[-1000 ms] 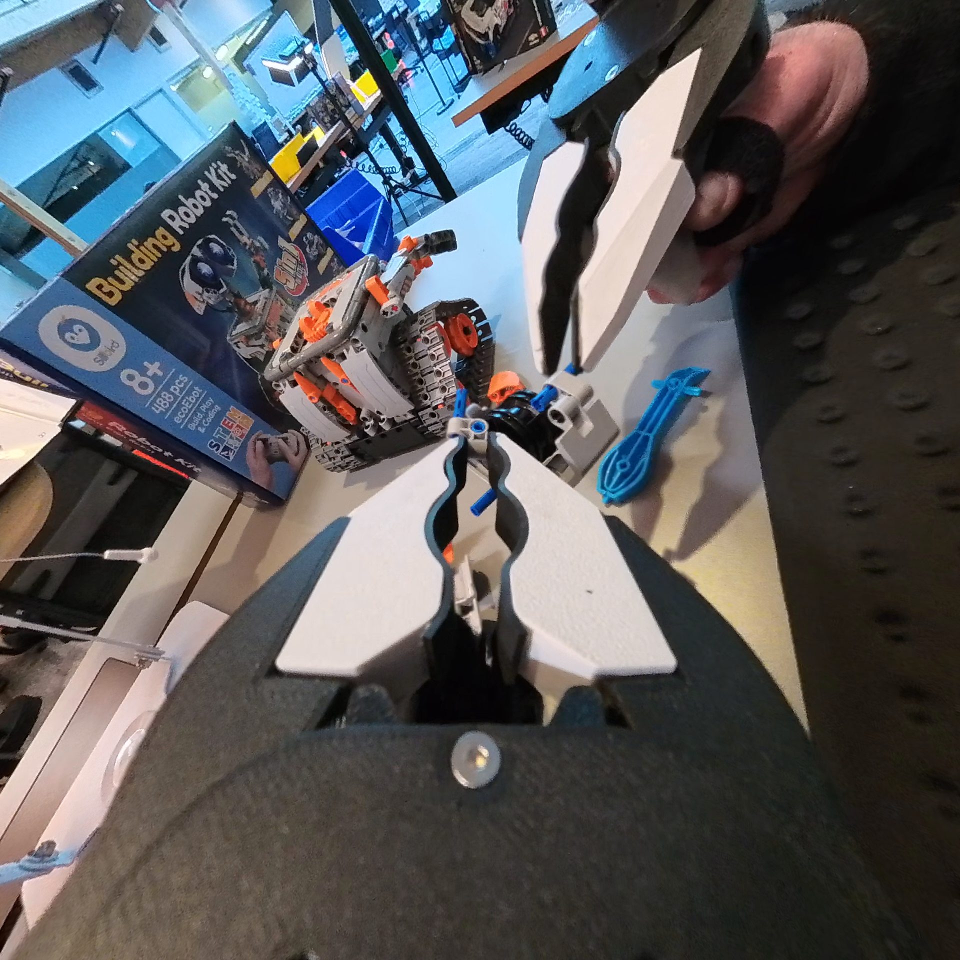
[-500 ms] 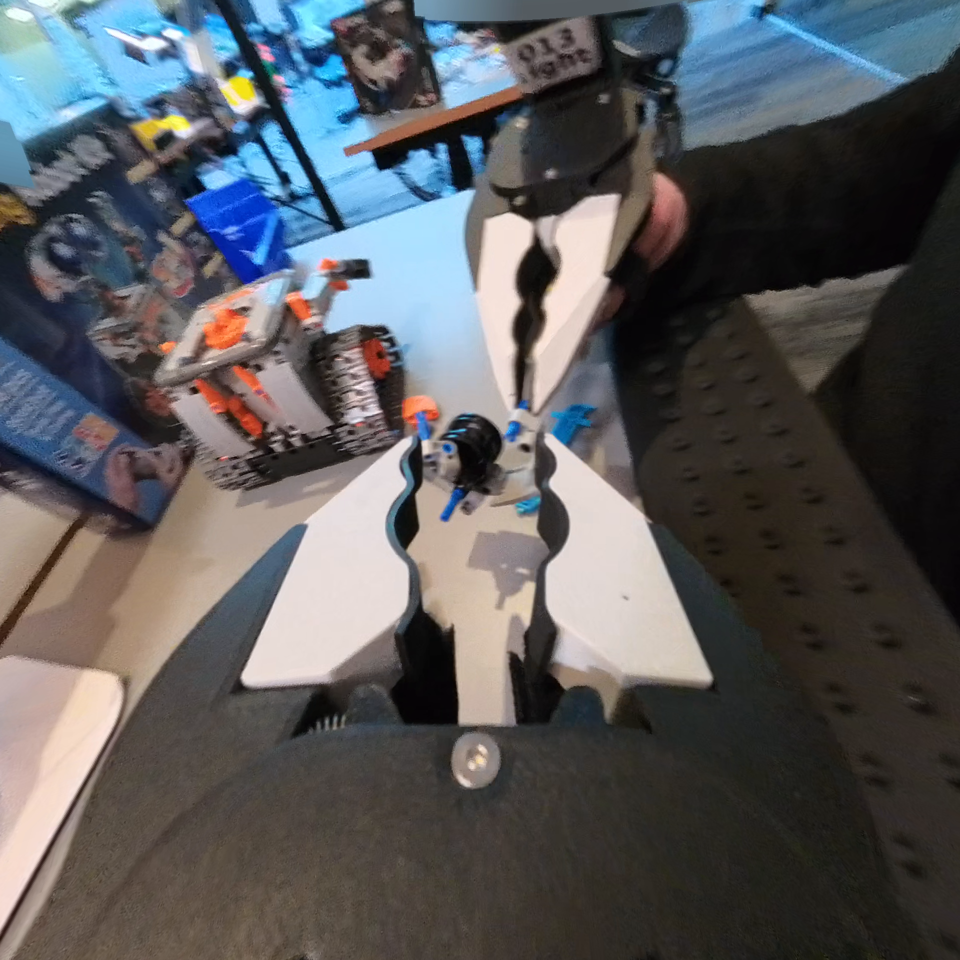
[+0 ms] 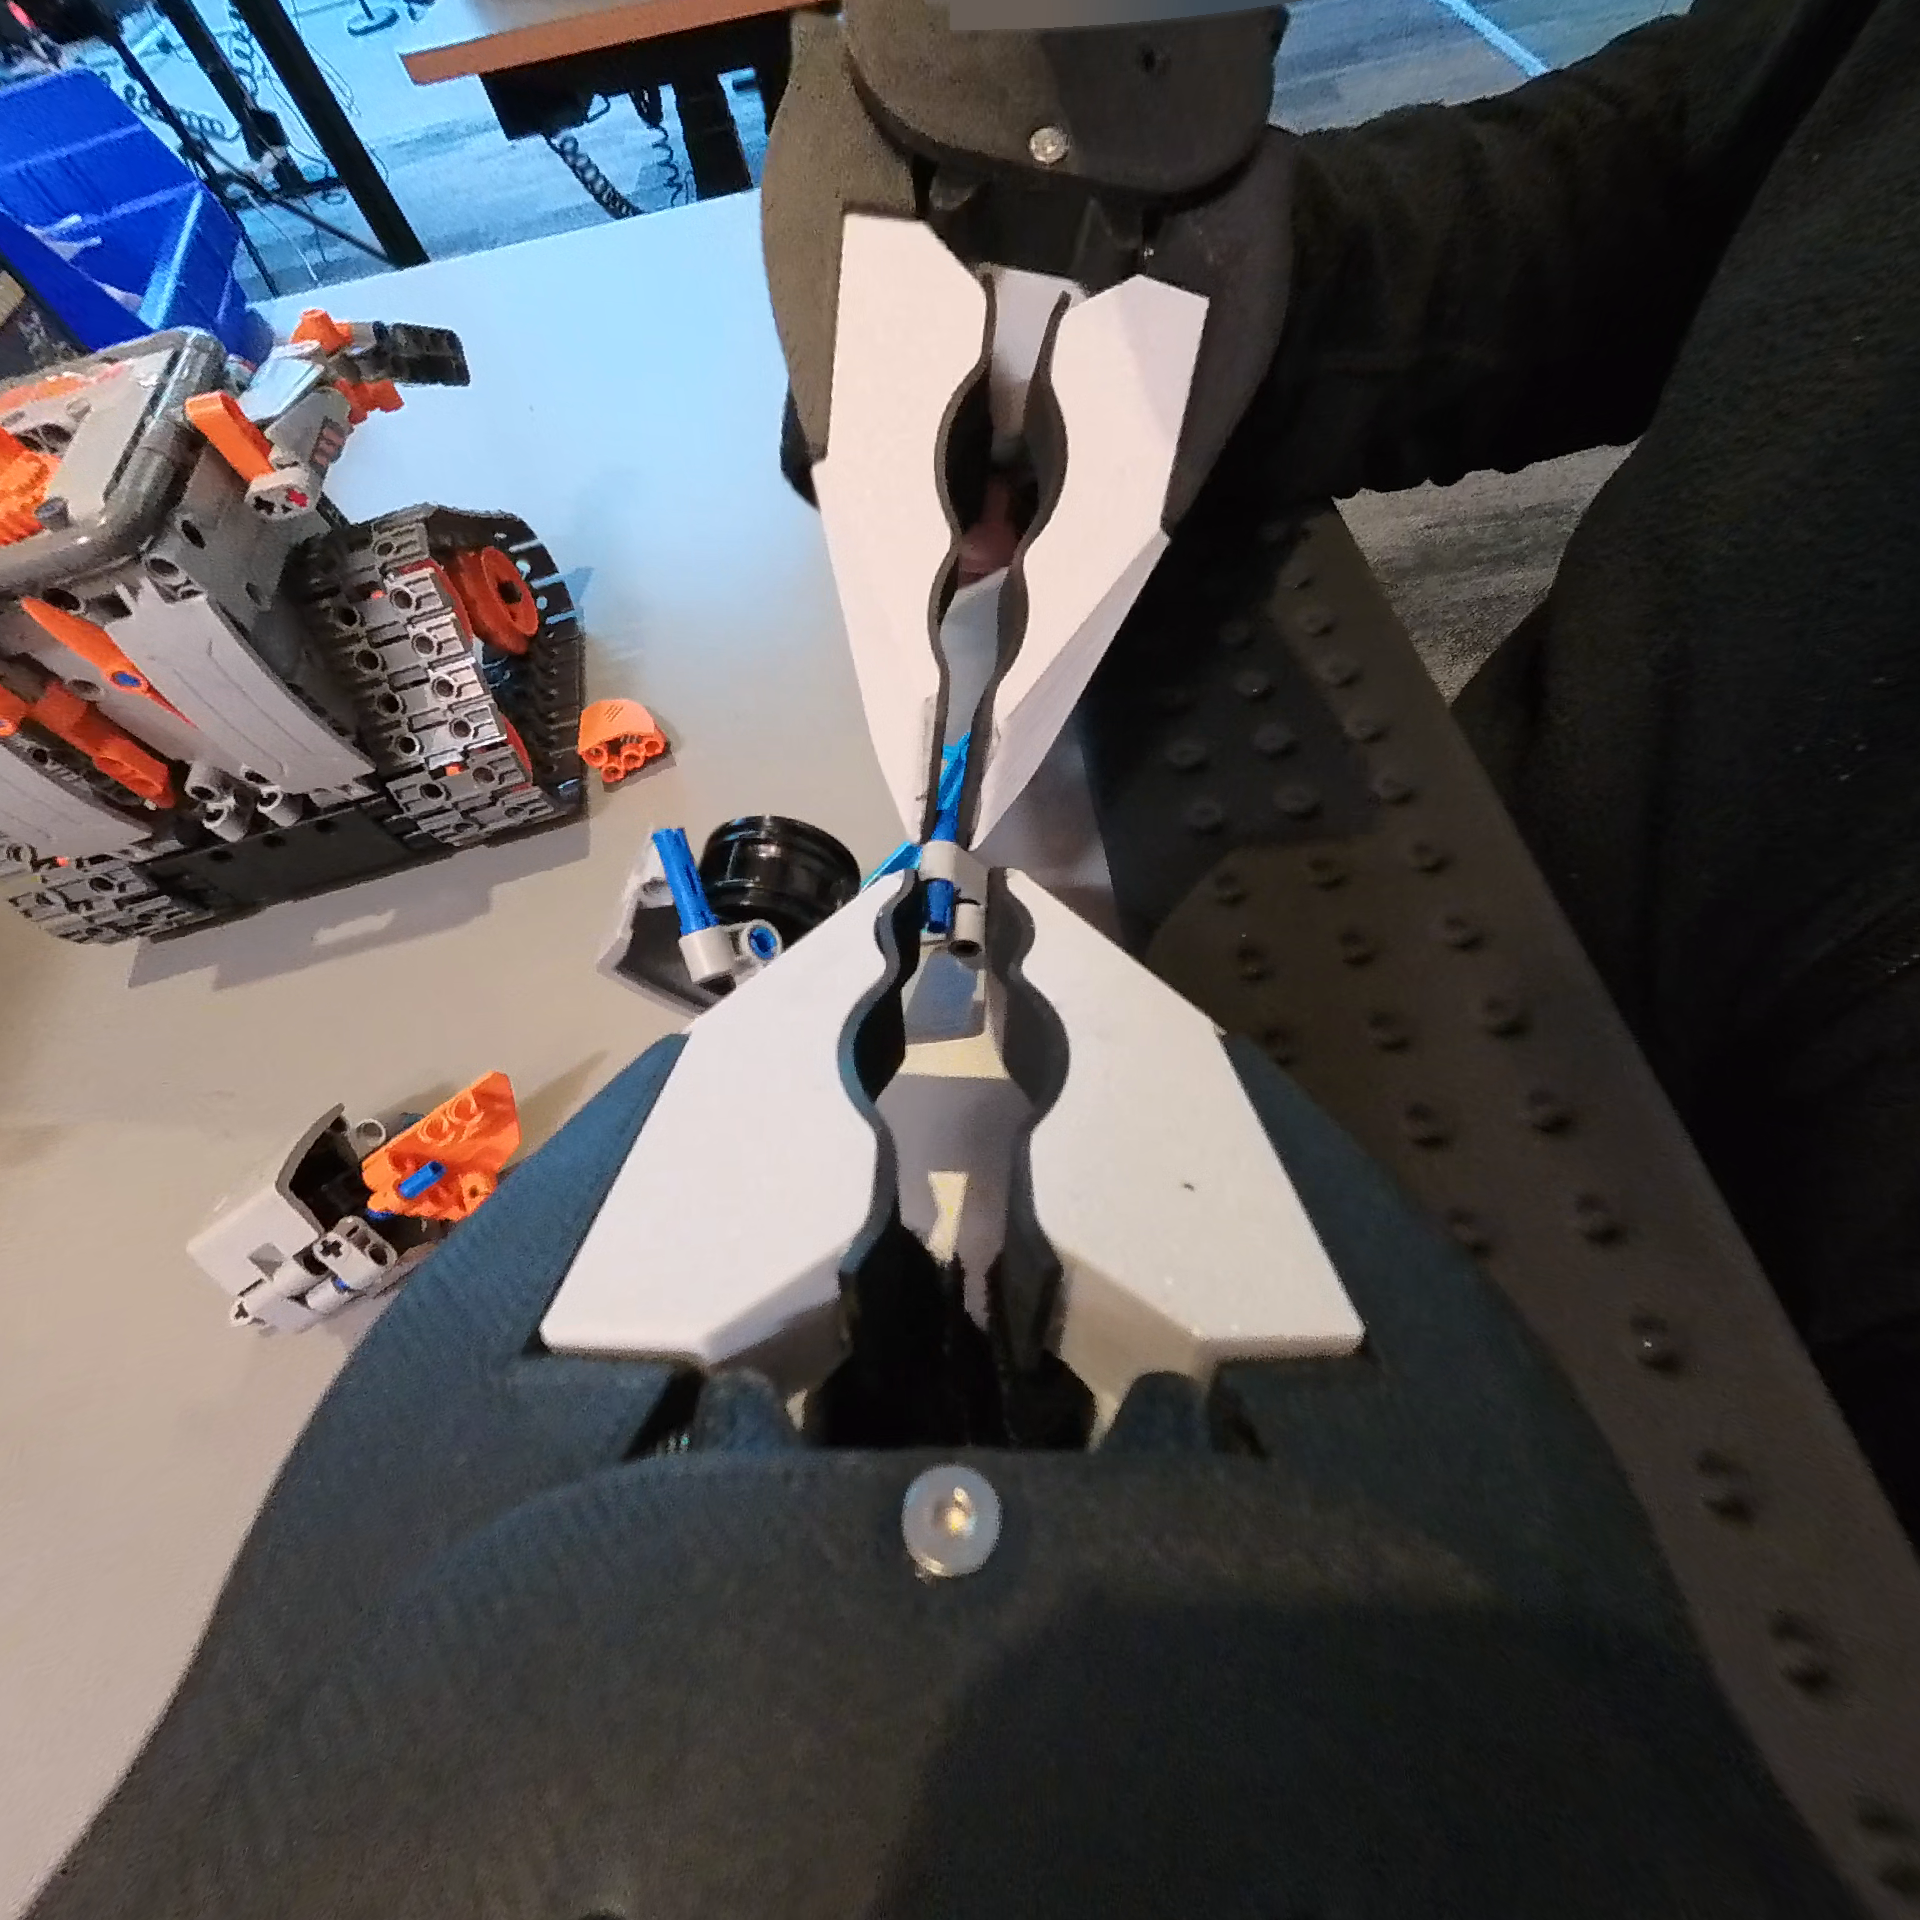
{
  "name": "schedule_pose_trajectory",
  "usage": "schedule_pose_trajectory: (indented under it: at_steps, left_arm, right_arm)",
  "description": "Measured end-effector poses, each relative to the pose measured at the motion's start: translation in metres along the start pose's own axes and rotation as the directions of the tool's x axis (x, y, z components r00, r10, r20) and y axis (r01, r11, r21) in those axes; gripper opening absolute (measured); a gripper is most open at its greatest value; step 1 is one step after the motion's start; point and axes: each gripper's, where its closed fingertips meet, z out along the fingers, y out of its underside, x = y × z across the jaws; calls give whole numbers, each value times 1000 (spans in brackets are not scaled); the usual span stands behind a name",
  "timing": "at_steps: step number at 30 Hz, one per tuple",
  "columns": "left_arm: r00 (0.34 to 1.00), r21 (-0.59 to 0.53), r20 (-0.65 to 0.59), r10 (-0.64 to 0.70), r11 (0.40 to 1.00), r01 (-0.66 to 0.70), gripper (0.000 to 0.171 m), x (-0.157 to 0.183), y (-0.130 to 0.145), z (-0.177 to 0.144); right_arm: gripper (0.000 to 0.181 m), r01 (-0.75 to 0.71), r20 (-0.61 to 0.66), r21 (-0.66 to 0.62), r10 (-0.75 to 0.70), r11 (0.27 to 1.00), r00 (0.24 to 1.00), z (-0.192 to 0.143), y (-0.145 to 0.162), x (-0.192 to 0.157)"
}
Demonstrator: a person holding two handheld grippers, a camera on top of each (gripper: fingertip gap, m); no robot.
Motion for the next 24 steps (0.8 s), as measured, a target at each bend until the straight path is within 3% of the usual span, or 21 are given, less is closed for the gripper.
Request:
schedule_pose_trajectory:
  at_steps: [6,13,21,24]
  left_arm:
    - [998,68,60,20,997,-24,28,-12,-11,-25]
    - [986,25,154,69,997,-73,39,-27,-2,-28]
    - [992,79,104,-70,995,62,19,-34,0,-26]
    - [994,57,82,-74,996,70,5,-31,5,-20]
  right_arm:
    - [2,-165,54,88,161,982,986,-11,0,10]
    - [1,-310,138,154,291,938,947,-16,-3,15]
    - [2,-356,217,207,312,911,925,-20,-13,12]
    - [2,-343,231,223,293,912,928,-22,-16,9]
